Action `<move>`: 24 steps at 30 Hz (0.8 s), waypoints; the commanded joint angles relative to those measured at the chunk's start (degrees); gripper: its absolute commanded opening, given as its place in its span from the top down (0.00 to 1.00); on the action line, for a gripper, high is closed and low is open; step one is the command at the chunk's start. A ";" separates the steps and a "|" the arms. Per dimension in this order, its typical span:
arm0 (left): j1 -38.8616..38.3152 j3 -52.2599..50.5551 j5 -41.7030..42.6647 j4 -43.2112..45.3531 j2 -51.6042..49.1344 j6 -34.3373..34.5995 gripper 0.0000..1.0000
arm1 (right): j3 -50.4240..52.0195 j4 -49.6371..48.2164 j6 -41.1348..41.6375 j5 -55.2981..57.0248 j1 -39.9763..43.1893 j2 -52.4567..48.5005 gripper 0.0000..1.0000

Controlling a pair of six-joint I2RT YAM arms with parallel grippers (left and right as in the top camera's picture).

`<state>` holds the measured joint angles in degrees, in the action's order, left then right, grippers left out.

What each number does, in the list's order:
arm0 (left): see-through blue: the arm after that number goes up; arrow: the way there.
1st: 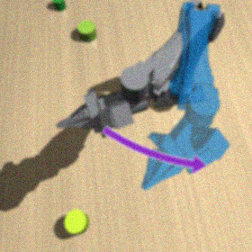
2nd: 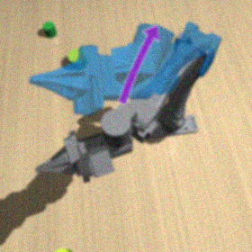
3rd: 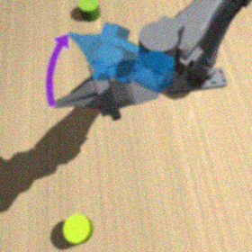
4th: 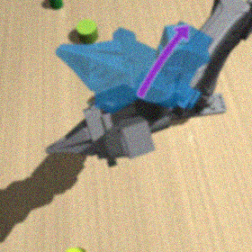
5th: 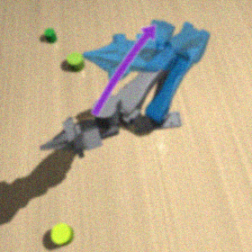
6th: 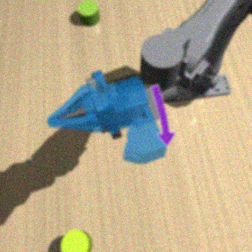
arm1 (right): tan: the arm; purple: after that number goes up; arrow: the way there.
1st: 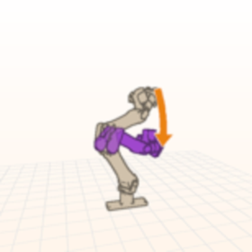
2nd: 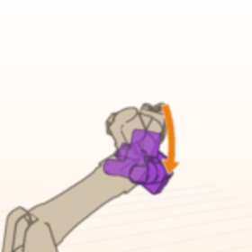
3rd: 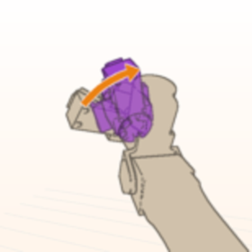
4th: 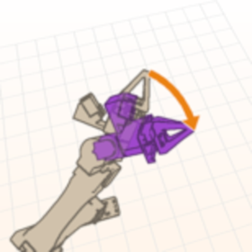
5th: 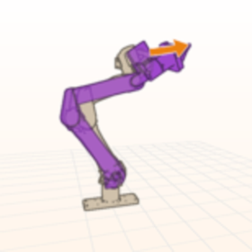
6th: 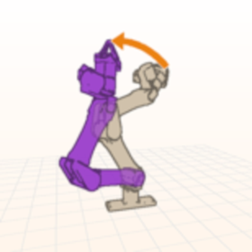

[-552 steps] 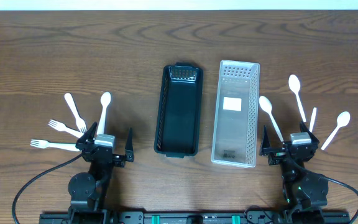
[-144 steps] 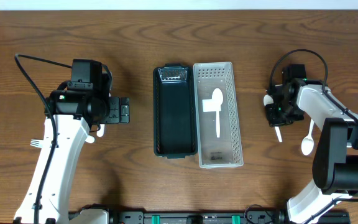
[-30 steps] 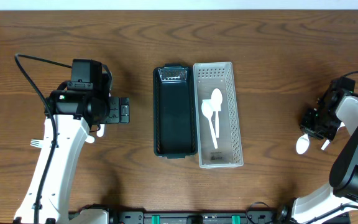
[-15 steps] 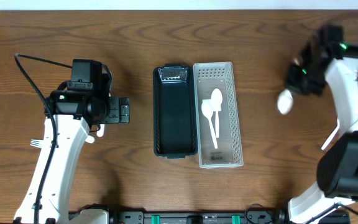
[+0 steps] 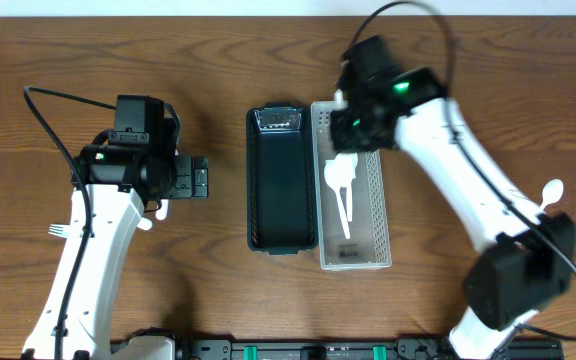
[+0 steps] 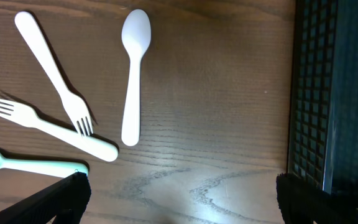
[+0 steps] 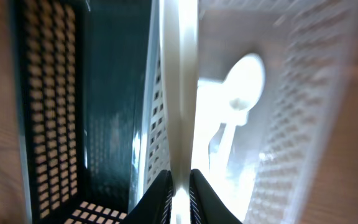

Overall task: Pack container
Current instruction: 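Place the spoon into the white basket with the right gripper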

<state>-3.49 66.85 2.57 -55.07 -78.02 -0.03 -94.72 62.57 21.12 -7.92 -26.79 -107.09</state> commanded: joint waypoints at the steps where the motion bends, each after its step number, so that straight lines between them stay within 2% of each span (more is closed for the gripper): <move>1: -0.07 0.92 -0.68 -0.02 -0.22 -0.31 0.02 | 2.62 0.17 4.35 1.90 -2.01 -5.14 0.87; 8: -0.07 0.92 -0.68 -0.20 -0.22 -0.31 0.02 | 3.34 0.04 4.31 1.92 -2.73 -12.11 0.87; 10: -0.07 0.92 -0.68 -0.17 -0.22 -0.31 0.02 | 3.26 -0.63 3.91 1.97 -2.40 -12.02 0.83; 12: -0.07 0.92 -0.68 -0.15 -0.22 -0.31 0.02 | 2.78 -0.61 2.89 1.97 -1.97 -11.74 0.55; 13: -0.07 0.92 -0.68 -0.15 -0.22 -0.31 0.02 | 2.47 -0.55 2.19 1.95 -1.68 -11.54 0.47; 18: -0.07 0.92 -0.68 -0.13 -0.22 -0.31 0.02 | -2.49 2.23 0.87 3.69 0.90 -10.14 0.45; 24: -0.07 0.92 -0.68 -0.04 -0.22 -0.31 0.02 | -19.63 11.89 -1.99 12.46 8.68 -4.76 0.44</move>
<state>-3.49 66.85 2.57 -55.09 -78.02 -0.03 -106.13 72.29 21.63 -1.54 -22.57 -118.65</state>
